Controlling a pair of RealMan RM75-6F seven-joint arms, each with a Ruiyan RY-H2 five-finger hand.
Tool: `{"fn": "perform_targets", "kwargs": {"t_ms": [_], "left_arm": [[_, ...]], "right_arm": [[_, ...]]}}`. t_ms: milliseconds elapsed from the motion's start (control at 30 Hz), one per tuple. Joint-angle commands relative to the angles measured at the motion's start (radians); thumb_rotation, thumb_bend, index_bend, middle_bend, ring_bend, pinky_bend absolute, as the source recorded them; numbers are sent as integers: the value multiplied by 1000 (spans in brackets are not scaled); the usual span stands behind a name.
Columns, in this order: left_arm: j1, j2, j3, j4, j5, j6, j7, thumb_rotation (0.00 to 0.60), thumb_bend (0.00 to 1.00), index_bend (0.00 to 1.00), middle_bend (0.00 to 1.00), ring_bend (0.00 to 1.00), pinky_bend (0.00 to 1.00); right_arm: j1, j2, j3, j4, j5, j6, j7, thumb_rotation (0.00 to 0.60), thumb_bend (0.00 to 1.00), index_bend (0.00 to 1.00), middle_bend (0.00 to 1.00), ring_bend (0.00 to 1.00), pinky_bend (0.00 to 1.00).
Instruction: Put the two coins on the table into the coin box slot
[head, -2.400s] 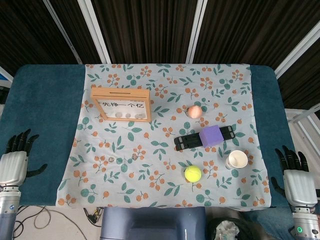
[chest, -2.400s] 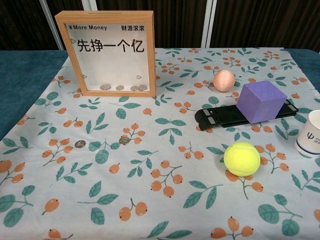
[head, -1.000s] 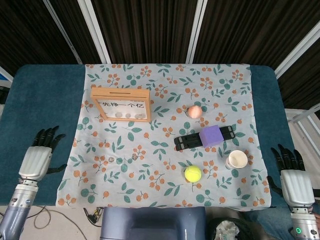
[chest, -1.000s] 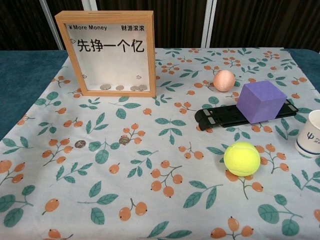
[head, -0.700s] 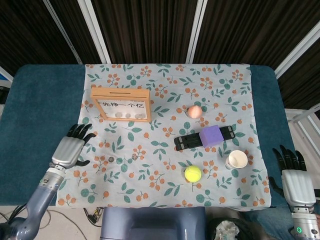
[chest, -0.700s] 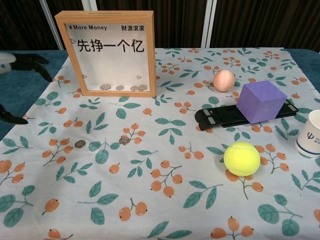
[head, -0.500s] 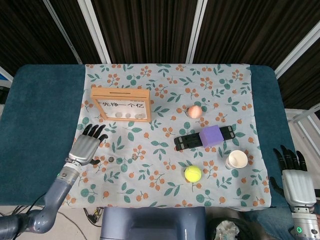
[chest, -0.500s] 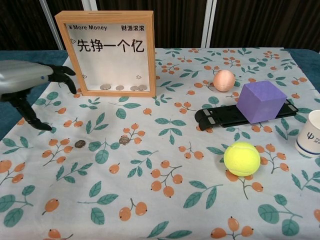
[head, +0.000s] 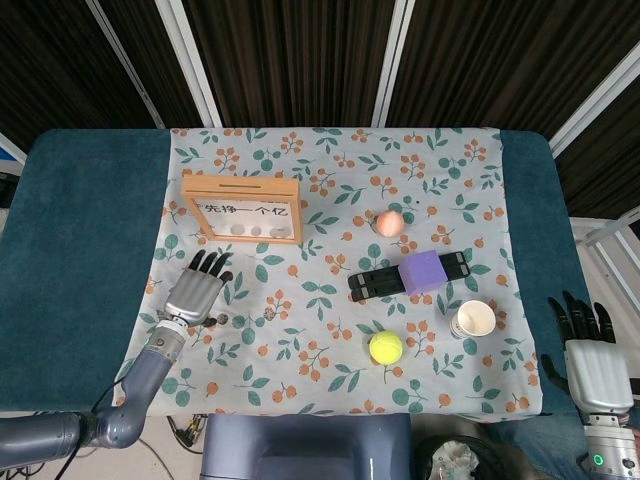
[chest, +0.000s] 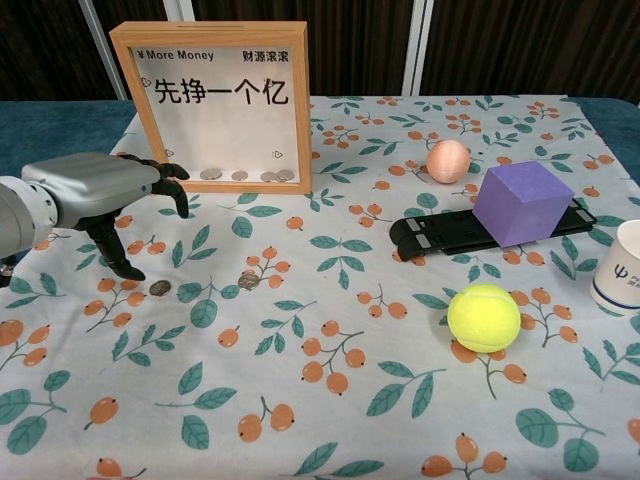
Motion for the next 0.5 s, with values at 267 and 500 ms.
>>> {"fn": "perform_targets", "kwargs": {"t_ms": [267, 500], "left_arm": [[-32, -35, 24, 41, -18, 0, 23, 600, 32, 294, 0, 0, 0], [-48, -37, 40, 36, -45, -2, 39, 600, 32, 294, 0, 0, 0]], "right_arm": [[0, 2, 0, -1, 4, -3, -1, 600, 406, 96, 43, 96, 0], [0, 2, -1, -3, 5, -2, -6, 600, 406, 96, 43, 97, 0]]}}
